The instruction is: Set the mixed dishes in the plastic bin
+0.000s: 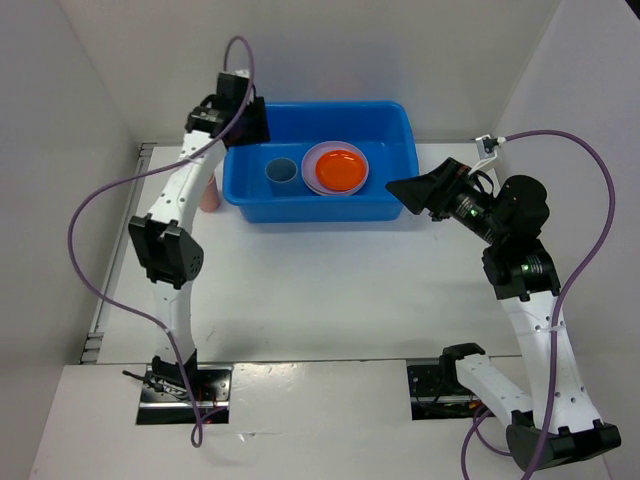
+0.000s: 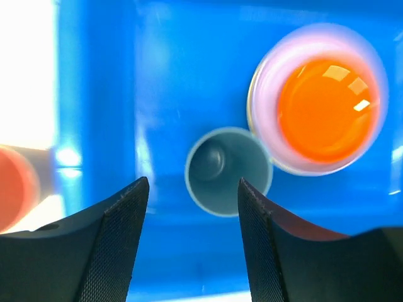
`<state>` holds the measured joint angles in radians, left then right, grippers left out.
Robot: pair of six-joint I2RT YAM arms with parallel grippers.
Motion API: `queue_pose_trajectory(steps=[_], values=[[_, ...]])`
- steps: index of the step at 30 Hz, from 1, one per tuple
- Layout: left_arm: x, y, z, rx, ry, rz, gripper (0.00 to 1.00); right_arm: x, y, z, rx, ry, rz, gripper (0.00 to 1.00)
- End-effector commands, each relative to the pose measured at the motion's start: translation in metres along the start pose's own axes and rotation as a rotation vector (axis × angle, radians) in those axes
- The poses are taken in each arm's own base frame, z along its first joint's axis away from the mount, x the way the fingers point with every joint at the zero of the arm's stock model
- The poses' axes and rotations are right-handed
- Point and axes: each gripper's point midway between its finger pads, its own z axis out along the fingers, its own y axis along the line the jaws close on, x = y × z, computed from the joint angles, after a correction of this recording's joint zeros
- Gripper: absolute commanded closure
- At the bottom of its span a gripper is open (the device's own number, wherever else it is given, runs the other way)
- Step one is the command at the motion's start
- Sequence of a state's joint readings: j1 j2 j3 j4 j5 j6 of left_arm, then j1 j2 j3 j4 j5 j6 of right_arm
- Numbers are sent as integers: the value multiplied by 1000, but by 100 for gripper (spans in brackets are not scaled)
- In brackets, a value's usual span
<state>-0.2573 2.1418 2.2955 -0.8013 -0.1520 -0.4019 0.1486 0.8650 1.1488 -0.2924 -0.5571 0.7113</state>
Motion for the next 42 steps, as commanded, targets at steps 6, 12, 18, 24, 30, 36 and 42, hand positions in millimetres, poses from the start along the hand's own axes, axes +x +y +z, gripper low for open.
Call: queue_pose_trajectory(steps=[6,12,18,24,30,36,42], values=[[-114,108,-160,-92,-359,-107,33,-2,7,-3,-23,-19,-36,8],[-72,191,-139,-200,-275,-181,32,0,7,-3,-32,-14,-29,8],[-27,236,-98,-197,-176,-280,33,-1,10,-5,-37,-20,-33,8],[5,244,-62,-199,-83,-285,33,0,7,-3,-32,-14,-29,8],[23,246,-43,-183,-49,-281,33,0,7,-3,-32,-14,-29,8],[38,248,-20,-168,6,-292,29,1,5,-2,-32,-14,-29,8],[36,240,-12,-153,11,-279,29,2,3,1,-27,-8,-15,8]])
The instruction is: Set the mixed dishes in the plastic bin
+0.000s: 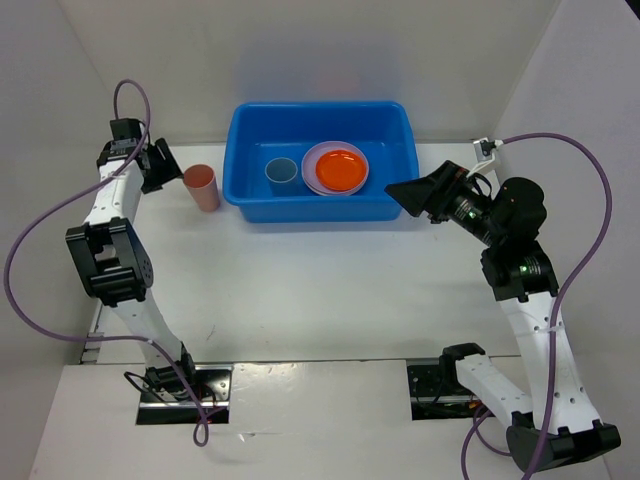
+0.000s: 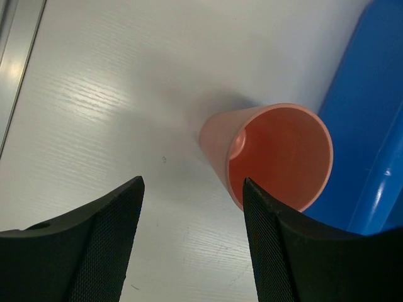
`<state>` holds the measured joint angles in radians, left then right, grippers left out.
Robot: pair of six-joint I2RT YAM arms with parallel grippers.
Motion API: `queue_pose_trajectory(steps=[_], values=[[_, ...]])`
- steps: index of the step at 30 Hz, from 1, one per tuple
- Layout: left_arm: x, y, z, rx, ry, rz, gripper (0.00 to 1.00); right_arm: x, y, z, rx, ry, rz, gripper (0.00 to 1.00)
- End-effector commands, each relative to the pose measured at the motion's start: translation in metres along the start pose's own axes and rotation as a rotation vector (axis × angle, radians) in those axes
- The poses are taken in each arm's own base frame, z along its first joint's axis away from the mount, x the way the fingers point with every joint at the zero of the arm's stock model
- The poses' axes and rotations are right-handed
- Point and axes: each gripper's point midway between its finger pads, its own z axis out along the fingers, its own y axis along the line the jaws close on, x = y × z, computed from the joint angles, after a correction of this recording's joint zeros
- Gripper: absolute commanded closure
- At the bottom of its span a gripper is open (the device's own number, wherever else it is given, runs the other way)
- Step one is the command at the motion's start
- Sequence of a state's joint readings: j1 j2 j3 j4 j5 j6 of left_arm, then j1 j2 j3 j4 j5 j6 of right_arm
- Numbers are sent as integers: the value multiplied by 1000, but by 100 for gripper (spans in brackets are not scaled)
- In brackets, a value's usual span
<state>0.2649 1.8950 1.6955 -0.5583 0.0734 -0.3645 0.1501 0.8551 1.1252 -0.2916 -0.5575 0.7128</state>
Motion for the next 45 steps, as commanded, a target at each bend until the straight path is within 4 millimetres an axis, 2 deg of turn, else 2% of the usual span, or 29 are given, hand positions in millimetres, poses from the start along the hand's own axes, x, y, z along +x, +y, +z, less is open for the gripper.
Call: queue_pose_trajectory(steps=[1,3,4,8,11,15,16,17,21,22,25,27,30,31,33,34,36,37,38,40,41,43,44,45], values=[[-17,-13,1,34,-46,39,29,-4,10,2,-45,-17,-28,8],[-19,-23,2,40,-48,54,29,-4,10,2,-45,-17,-28,8],[-13,-20,7,33,-26,61,29,-4,10,2,-45,-17,-28,8],[-10,-29,10,38,-22,76,29,-4,10,2,-45,-17,-28,8],[-5,-22,20,11,-6,74,29,-4,10,2,-45,-17,-28,8],[12,-18,37,-11,52,77,29,-3,8,4,-39,-11,-23,8],[8,-20,36,-8,42,77,29,-5,9,4,-45,-17,-28,8],[19,-19,45,-23,74,82,29,-5,9,4,-45,-17,-28,8],[20,-22,51,-26,77,100,43,-5,11,6,-51,-11,-28,8],[25,-20,53,-32,96,99,65,-5,11,6,-51,-11,-28,8],[20,-15,47,-66,95,111,100,-4,9,5,-46,-5,-23,8],[9,-8,35,-122,76,125,100,-8,11,5,-45,-17,-28,8],[-19,3,4,-218,-14,150,100,-8,11,5,-45,-17,-28,8],[-40,10,-19,-238,-79,131,100,-8,11,5,-45,-17,-28,8],[-60,7,-43,-218,-147,94,100,-4,6,7,-40,-12,-24,8],[-84,-7,-68,-178,-225,73,100,-4,7,7,-40,-12,-15,8],[-103,-39,-94,-76,-294,71,100,-2,9,7,-47,-6,-15,8],[-110,-77,-110,26,-328,93,100,-2,9,7,-47,-6,-15,8],[-118,-94,-119,62,-367,97,100,-2,9,7,-47,-6,-15,8],[-109,-147,-116,231,-341,123,100,-3,11,8,-52,-12,-19,8],[-104,-161,-111,263,-316,129,100,-3,11,8,-52,-12,-19,8],[-111,-185,-97,276,-316,147,100,-2,11,5,-44,-16,-18,8],[-97,-196,-90,267,-262,165,100,-6,15,1,-44,-30,-35,8],[-112,-209,-84,272,-314,166,100,-8,16,0,-37,-36,-35,8]])
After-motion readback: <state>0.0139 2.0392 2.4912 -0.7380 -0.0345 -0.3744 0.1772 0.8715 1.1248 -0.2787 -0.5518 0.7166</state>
